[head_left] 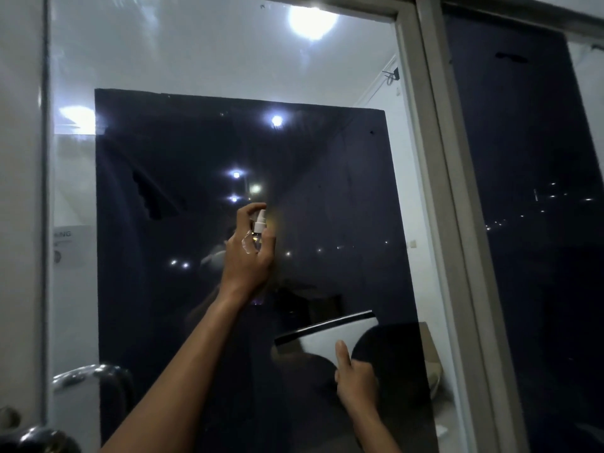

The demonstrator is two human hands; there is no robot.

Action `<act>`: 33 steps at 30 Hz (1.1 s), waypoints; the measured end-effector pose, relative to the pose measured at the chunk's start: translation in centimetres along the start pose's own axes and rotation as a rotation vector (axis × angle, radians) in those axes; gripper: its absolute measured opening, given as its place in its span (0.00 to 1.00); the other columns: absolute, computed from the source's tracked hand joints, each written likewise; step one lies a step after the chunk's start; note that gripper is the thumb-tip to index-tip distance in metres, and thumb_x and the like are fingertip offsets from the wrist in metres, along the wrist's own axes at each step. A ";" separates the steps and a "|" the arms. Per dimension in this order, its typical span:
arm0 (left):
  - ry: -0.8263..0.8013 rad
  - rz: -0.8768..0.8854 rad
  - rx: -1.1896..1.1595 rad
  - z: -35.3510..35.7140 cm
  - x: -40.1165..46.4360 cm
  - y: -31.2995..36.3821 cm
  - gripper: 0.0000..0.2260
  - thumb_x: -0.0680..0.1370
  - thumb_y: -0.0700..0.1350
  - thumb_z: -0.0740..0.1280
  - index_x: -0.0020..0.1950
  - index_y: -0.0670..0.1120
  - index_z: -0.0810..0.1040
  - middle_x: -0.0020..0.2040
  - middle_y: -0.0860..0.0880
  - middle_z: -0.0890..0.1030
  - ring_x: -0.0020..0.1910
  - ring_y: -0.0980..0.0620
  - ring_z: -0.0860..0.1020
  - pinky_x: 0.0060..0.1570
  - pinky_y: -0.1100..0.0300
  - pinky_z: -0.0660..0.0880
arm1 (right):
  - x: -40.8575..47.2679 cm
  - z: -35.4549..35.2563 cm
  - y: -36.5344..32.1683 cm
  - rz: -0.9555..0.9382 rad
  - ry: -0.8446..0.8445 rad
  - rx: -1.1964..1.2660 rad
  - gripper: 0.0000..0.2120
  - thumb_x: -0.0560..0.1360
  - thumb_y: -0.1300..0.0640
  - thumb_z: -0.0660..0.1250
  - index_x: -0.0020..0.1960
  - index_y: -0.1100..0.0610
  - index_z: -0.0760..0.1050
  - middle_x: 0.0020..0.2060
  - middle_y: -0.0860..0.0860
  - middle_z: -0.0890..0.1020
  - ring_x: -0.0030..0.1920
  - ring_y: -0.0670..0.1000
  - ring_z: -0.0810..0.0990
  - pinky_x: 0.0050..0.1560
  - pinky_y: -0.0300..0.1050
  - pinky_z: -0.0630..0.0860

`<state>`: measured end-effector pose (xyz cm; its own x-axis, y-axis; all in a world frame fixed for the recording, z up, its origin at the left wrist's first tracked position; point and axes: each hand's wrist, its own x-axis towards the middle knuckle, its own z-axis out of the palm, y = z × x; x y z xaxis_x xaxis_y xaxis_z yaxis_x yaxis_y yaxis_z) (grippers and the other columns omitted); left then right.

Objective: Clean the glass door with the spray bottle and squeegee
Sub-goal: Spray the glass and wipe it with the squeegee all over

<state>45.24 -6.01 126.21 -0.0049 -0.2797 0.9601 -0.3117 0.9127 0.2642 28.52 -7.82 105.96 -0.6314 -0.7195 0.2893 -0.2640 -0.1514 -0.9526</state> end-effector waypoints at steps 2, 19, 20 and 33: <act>-0.004 -0.017 0.008 0.6 -0.7 -0.2 0.15 0.82 0.40 0.61 0.68 0.52 0.69 0.37 0.50 0.78 0.35 0.46 0.80 0.39 0.40 0.79 | -0.3 -0.9 0.3 -0.028 0.013 -0.018 0.32 0.82 0.39 0.57 0.25 0.56 0.73 0.23 0.49 0.77 0.30 0.49 0.76 0.36 0.43 0.67; 0.061 0.138 0.127 6.6 10.4 3.6 0.14 0.82 0.43 0.60 0.67 0.53 0.69 0.38 0.50 0.77 0.31 0.54 0.74 0.33 0.58 0.68 | 10.7 -7.6 -19.1 -0.272 -0.130 0.453 0.27 0.81 0.41 0.61 0.32 0.59 0.74 0.22 0.52 0.75 0.19 0.46 0.69 0.22 0.37 0.66; 0.070 0.140 0.124 6.8 10.8 3.6 0.14 0.82 0.42 0.60 0.67 0.53 0.69 0.38 0.51 0.77 0.31 0.54 0.74 0.33 0.58 0.68 | 11.7 -7.9 -21.6 -0.309 -0.130 0.476 0.28 0.82 0.41 0.60 0.31 0.58 0.73 0.23 0.53 0.75 0.20 0.48 0.69 0.24 0.38 0.66; 0.055 0.161 0.128 7.8 8.6 1.6 0.14 0.83 0.41 0.60 0.67 0.53 0.68 0.36 0.45 0.78 0.33 0.44 0.77 0.37 0.45 0.77 | 18.9 -7.6 -29.5 -0.310 -0.131 0.395 0.27 0.81 0.39 0.61 0.34 0.59 0.75 0.22 0.51 0.77 0.21 0.48 0.71 0.26 0.41 0.68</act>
<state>37.30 -9.29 134.14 -0.0136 -0.1131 0.9935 -0.4292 0.8981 0.0964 18.82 -11.79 140.27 -0.4634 -0.6754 0.5737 -0.1129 -0.5971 -0.7942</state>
